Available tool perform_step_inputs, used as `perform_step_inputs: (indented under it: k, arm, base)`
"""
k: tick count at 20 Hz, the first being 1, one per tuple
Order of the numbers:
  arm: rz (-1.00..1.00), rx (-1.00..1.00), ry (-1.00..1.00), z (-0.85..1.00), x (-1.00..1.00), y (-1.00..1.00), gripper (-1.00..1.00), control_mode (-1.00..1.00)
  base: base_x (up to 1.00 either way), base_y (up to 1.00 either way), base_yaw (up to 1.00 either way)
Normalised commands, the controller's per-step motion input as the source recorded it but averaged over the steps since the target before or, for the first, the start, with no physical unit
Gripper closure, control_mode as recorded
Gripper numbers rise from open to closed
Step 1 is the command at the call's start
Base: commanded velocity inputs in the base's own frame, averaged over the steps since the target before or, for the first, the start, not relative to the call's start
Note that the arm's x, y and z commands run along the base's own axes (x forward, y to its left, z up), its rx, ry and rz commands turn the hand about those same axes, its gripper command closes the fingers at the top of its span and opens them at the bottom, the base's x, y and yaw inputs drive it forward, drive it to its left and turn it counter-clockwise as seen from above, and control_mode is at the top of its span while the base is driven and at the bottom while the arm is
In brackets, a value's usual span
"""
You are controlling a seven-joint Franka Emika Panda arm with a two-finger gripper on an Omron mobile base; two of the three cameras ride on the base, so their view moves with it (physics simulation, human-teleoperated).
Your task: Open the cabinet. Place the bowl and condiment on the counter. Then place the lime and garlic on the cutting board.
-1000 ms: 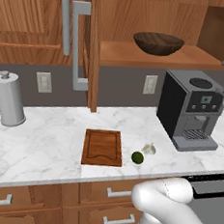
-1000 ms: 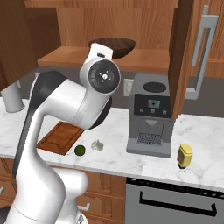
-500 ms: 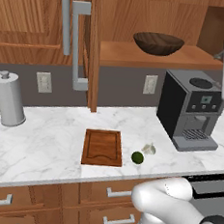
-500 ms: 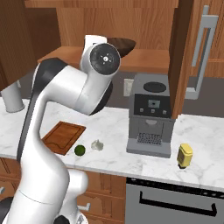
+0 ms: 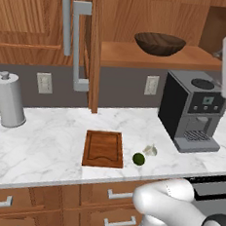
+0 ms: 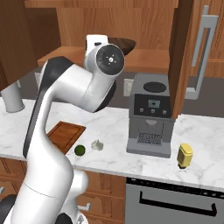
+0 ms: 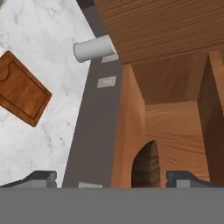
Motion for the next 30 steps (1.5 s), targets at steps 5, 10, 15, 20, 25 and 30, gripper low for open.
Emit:
perform_step_inputs:
  k: [5, 10, 15, 20, 25, 30]
  arm:
    - [0.0, -0.03, 0.0, 0.0, 0.31, 0.01, -1.0, -1.0]
    - [0.0, -0.01, 0.0, 0.01, 0.42, 0.0, -1.0, -1.0]
    - [0.0, -0.02, 0.0, 0.02, 0.5, 0.0, -1.0, -1.0]
    - [0.0, -0.01, 0.0, 0.0, 0.48, 0.0, -1.0, -1.0]
    - [0.0, -0.01, 0.01, 0.0, 0.46, 0.0, -1.0, -1.0]
    - [0.0, -0.01, 0.01, 0.0, 0.44, 0.0, -1.0, -1.0]
  base:
    - [0.0, 0.0, 0.0]
    - [0.0, 0.0, 0.0]
    - [0.0, 0.0, 0.0]
    - [0.0, 0.0, 0.0]
    - [0.0, 0.0, 0.0]
    - [0.0, 0.0, 0.0]
